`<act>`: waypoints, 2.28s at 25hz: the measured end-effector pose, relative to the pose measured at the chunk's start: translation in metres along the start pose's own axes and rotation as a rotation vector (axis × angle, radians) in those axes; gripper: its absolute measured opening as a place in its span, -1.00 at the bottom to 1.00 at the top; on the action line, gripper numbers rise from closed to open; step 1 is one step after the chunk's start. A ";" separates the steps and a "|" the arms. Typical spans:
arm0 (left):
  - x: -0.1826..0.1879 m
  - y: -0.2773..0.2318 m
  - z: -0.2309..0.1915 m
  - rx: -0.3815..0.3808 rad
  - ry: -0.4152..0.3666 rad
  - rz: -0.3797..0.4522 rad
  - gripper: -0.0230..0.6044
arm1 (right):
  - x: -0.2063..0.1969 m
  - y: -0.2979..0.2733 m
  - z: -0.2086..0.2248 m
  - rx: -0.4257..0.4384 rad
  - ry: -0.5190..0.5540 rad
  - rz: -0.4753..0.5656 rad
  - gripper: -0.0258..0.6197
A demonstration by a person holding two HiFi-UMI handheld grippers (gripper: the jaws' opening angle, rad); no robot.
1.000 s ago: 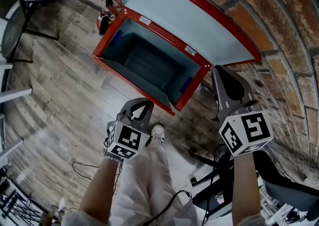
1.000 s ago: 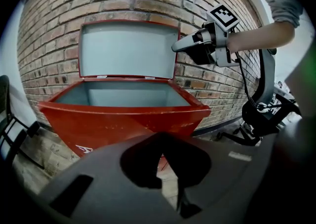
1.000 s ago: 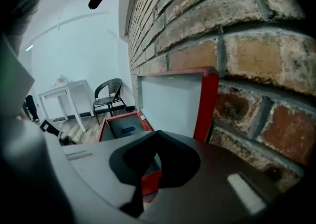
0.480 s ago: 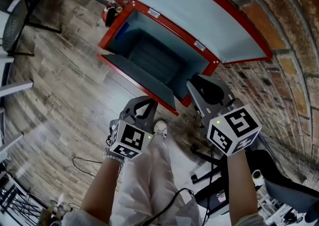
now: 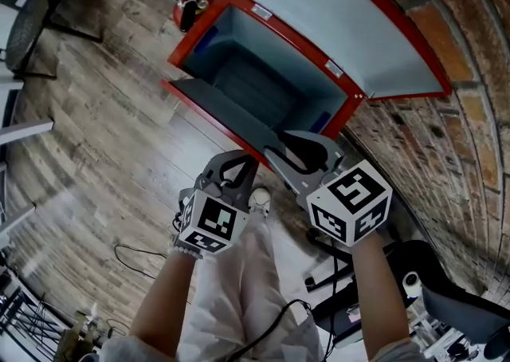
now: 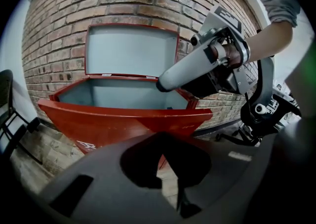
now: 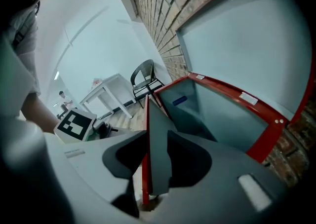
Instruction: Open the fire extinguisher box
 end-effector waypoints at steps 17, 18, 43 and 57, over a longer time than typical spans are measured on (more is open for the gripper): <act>-0.030 0.014 0.006 -0.002 -0.012 -0.024 -0.93 | -0.022 -0.032 -0.045 0.074 0.081 -0.126 -0.49; -0.033 0.014 0.006 -0.003 -0.011 -0.026 -0.93 | -0.026 -0.036 -0.047 0.083 0.076 -0.137 -0.49; -0.082 0.052 0.003 0.018 -0.003 -0.058 -0.93 | -0.080 -0.085 -0.085 0.137 0.121 -0.308 -0.74; -0.130 0.099 -0.033 0.138 0.118 -0.049 -0.93 | -0.121 -0.127 -0.102 0.142 0.130 -0.429 -0.76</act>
Point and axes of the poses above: the fingertips, and each gripper's own axes: y backward along the fingers, z to its right, x out of its top, the point moved 3 cm from there along y, backward along the fingers, and after that the axes turned 8 degrees about -z, right-handed, at the moved point
